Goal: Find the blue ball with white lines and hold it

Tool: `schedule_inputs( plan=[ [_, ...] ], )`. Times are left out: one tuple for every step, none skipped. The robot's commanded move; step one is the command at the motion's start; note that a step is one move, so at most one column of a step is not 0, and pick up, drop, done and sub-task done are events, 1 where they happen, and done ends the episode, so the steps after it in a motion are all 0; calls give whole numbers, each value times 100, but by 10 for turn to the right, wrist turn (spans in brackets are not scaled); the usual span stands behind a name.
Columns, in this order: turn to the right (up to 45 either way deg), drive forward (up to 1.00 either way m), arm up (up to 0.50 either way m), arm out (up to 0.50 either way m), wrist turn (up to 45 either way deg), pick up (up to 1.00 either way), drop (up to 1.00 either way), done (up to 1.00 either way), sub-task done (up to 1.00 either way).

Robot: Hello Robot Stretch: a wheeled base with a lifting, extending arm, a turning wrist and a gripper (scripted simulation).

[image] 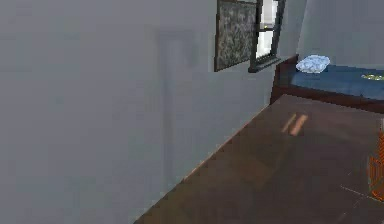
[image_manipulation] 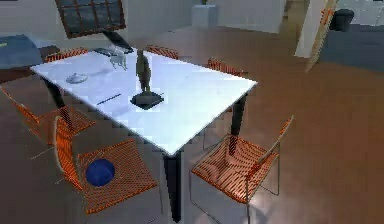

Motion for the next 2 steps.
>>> schedule_inputs(
  plan=[
    [-270,0,0,0,0,0,0,0,0],
    [450,0,0,0,0,0,0,0,0]
  ],
)
